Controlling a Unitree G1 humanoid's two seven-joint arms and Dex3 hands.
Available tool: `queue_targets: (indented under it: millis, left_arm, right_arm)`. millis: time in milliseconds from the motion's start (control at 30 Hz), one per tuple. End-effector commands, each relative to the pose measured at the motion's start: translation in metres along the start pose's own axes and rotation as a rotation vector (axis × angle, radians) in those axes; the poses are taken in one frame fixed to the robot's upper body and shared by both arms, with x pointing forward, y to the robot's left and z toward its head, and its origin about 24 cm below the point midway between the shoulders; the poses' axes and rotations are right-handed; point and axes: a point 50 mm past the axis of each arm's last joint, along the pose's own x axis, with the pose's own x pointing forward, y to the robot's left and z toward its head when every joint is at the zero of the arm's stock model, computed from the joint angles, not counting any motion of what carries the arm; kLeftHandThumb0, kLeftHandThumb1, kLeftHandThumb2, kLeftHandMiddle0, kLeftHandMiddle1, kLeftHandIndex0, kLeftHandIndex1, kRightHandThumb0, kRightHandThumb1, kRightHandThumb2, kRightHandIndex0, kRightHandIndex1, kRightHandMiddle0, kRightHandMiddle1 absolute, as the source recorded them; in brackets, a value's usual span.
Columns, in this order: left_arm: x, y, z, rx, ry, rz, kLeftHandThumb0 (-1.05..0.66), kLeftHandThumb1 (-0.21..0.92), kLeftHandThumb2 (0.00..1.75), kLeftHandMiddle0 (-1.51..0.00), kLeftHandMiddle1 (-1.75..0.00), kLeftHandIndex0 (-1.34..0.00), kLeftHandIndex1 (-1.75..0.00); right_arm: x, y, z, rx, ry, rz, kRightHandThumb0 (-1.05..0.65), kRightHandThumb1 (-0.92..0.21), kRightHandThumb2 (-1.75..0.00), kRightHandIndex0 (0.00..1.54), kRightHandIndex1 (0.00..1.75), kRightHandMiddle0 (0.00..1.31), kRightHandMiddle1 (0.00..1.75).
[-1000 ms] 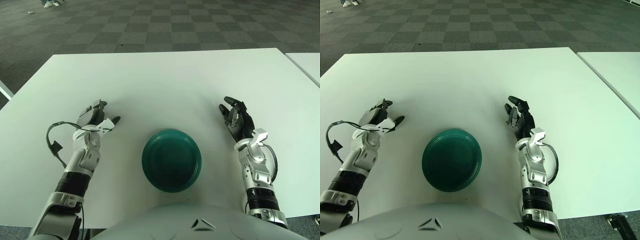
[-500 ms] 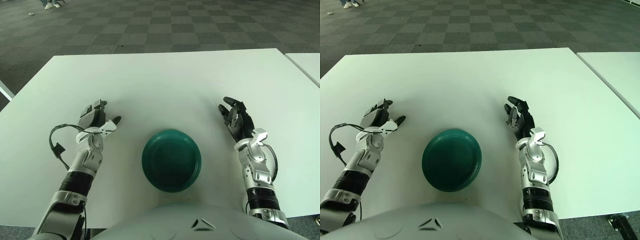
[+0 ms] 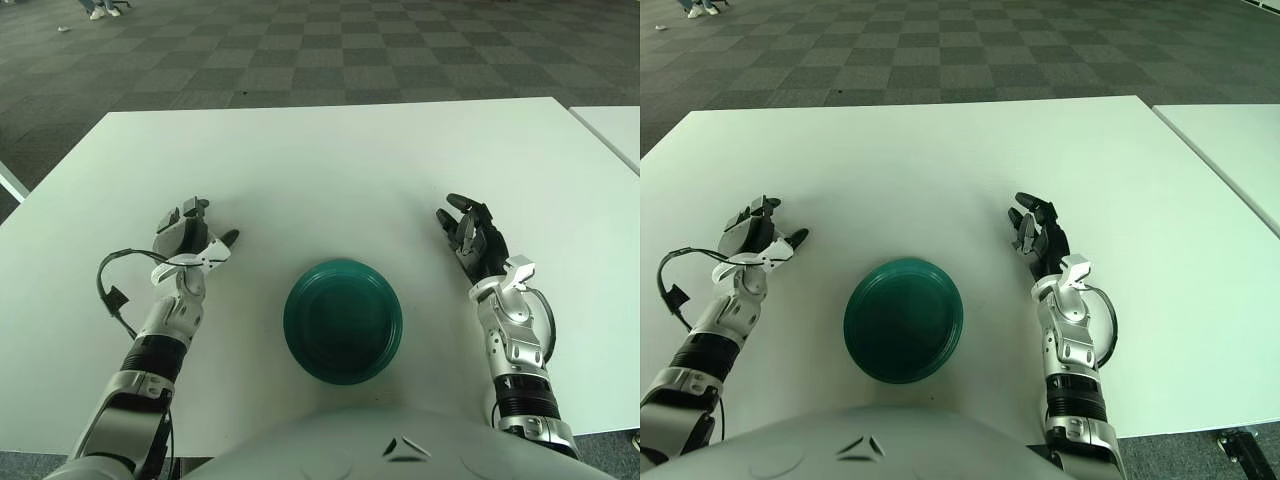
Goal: Put the charger into the plate.
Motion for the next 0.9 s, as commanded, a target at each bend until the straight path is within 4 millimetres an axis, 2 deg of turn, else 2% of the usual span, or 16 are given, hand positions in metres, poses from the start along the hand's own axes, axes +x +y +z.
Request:
queue_targets:
  millis: [0, 300, 600, 867]
  left_arm:
    - [-0.014, -0.029, -0.029, 0.000, 0.122, -0.133, -1.05, 0.92, 0.62, -0.23, -0.12, 0.00, -0.97]
    - [-0.014, -0.042, -0.041, 0.001, 0.181, -0.158, -1.05, 0.92, 0.66, -0.25, -0.14, 0.00, -1.04]
    - [-0.016, -0.051, -0.045, -0.018, 0.221, -0.191, -1.05, 0.92, 0.66, -0.29, -0.19, -0.03, -1.16]
    - [-0.018, -0.057, -0.045, -0.019, 0.249, -0.248, -1.05, 0.92, 0.65, -0.31, -0.23, -0.06, -1.19]
  right_arm:
    - [-0.012, -0.010, -0.030, 0.023, 0.168, -0.042, -0.69, -0.92, -0.82, 0.33, 0.11, 0.00, 1.02]
    - [-0.010, -0.012, -0.030, 0.023, 0.168, -0.042, -0.69, -0.92, -0.82, 0.33, 0.11, 0.00, 1.02]
    - [-0.007, -0.014, -0.029, 0.022, 0.168, -0.043, -0.69, -0.92, -0.82, 0.33, 0.11, 0.00, 1.02]
    - [-0.006, -0.016, -0.028, 0.022, 0.168, -0.042, -0.69, -0.92, -0.82, 0.33, 0.11, 0.00, 1.02]
